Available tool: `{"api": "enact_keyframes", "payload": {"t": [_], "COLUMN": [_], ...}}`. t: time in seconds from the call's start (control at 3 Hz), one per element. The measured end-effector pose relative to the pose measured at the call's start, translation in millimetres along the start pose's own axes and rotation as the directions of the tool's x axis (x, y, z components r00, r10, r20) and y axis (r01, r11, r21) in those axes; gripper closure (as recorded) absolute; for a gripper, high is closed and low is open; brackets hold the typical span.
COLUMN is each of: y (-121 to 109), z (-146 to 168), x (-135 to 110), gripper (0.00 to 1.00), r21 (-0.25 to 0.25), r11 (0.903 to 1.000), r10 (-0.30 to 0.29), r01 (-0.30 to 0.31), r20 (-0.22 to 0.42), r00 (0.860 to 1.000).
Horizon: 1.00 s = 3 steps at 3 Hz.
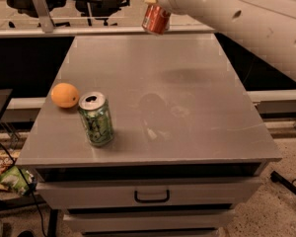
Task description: Place coke can upright
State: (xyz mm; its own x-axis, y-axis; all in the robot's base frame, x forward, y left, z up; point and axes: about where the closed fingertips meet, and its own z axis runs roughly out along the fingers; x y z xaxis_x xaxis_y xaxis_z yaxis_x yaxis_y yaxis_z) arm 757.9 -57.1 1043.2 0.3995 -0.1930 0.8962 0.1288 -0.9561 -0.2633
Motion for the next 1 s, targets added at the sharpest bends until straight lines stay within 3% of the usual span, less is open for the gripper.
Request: {"api": "enact_keyframes", "payload": {"t": [0.33, 0.67, 1.0], "y": [6, 11, 10], "z": [14, 26, 30], "x": [-27, -42, -55], "gripper": [1.00, 1.00, 0.88], "r21": [0.040, 0.068, 0.101], "r11": [0.9900, 0.9725, 0.9536], "r10": [-0.134, -0.218, -0.274], "r01": [0.135, 0.223, 0.284], "r20": [-0.026, -0.068, -0.103], "r00": [0.991, 0.974, 0.956]}}
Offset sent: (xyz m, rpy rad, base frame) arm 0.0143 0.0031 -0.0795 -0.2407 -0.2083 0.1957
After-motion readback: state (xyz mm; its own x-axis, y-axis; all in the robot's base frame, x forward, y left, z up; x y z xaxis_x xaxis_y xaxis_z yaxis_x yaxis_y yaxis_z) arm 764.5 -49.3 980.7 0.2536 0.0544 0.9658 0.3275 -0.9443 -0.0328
